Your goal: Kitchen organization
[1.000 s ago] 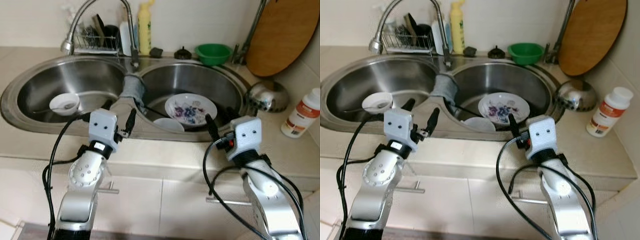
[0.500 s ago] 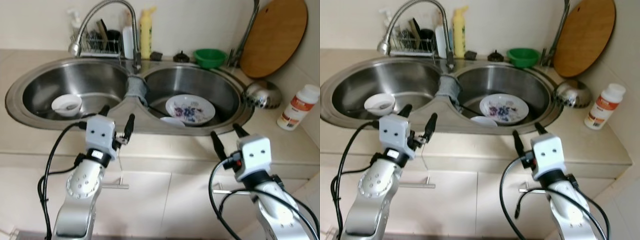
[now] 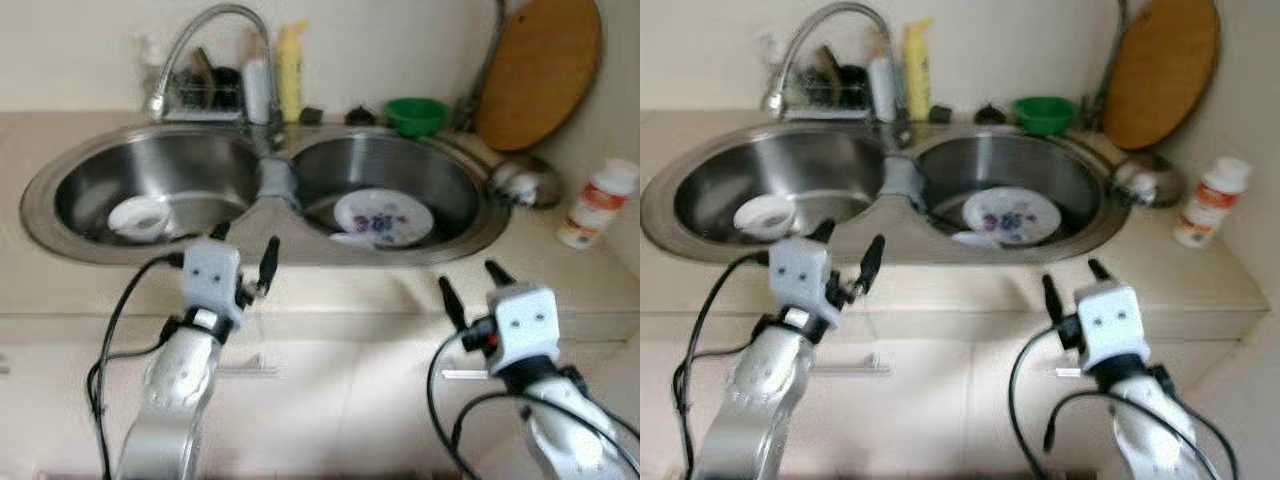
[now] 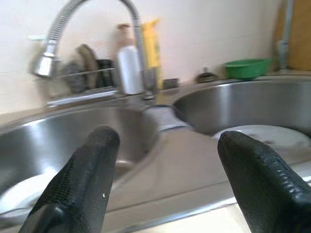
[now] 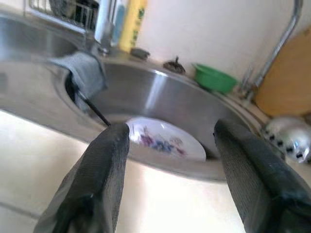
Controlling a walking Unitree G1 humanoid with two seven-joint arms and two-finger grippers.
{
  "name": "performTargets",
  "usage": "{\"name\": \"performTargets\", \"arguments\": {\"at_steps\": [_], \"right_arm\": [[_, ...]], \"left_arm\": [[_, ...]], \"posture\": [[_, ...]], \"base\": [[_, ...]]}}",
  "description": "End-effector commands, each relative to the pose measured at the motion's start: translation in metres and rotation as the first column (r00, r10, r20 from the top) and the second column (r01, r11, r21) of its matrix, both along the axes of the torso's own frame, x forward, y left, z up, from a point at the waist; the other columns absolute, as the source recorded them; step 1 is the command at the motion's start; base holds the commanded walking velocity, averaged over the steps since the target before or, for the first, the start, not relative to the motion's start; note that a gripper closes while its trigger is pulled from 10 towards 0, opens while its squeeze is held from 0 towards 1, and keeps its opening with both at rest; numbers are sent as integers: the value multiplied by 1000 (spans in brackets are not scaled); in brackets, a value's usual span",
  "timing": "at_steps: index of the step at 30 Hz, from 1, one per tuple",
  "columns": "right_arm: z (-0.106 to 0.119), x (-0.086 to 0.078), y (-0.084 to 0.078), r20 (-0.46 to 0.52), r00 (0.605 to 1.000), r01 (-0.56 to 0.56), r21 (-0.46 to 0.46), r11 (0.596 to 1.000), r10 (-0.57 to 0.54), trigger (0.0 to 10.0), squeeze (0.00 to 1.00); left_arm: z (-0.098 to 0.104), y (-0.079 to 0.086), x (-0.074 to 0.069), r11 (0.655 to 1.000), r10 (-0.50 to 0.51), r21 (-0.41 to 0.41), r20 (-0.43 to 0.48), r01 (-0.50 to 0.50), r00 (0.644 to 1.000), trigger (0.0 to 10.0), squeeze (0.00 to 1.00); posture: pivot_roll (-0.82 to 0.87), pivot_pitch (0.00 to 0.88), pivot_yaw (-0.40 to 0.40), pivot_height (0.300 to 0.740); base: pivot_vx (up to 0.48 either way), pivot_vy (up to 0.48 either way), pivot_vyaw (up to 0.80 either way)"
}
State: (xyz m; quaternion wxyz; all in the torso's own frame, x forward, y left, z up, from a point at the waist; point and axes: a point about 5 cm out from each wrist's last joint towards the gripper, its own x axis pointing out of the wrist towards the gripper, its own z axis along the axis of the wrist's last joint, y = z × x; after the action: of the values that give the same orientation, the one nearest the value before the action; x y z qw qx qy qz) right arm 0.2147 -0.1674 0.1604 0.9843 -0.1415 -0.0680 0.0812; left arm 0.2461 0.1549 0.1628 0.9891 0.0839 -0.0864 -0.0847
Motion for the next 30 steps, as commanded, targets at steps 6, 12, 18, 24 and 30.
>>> {"name": "performTargets", "arguments": {"at_steps": [6, 12, 18, 24, 30], "right_arm": [[-2, 0, -6, -8, 999, 40, -22, 999, -41, 10000, 0], [-4, 1, -7, -6, 998, 54, -28, 998, -54, 10000, 0], [-8, 4, -9, -5, 998, 69, -37, 997, -69, 10000, 0], [-7, 5, -8, 9, 998, 69, -32, 997, -69, 10000, 0], [-7, 7, -8, 24, 997, 72, -16, 997, -72, 10000, 0]], "left_arm": [[4, -9, -2, 1000, -17, -10, 7, 17, 1000, 10000, 0], [1, -10, -3, 1000, -23, -10, 1, 23, 1000, 10000, 0], [-2, -13, -6, 1000, -27, -8, -9, 27, 1000, 10000, 0], [-1, -13, -6, 1000, -31, -4, 2, 31, 1000, 10000, 0], [2, -17, -5, 999, -48, 11, 29, 47, 998, 10000, 0]], "posture": [[-6, 0, -35, 740], [-10, 0, -31, 740], [-6, 0, -30, 740], [-3, 0, -32, 740], [-2, 0, -30, 740]], "base": [[0, 293, 0], [0, 292, 0], [0, 291, 0], [0, 291, 0], [0, 292, 0]]}}
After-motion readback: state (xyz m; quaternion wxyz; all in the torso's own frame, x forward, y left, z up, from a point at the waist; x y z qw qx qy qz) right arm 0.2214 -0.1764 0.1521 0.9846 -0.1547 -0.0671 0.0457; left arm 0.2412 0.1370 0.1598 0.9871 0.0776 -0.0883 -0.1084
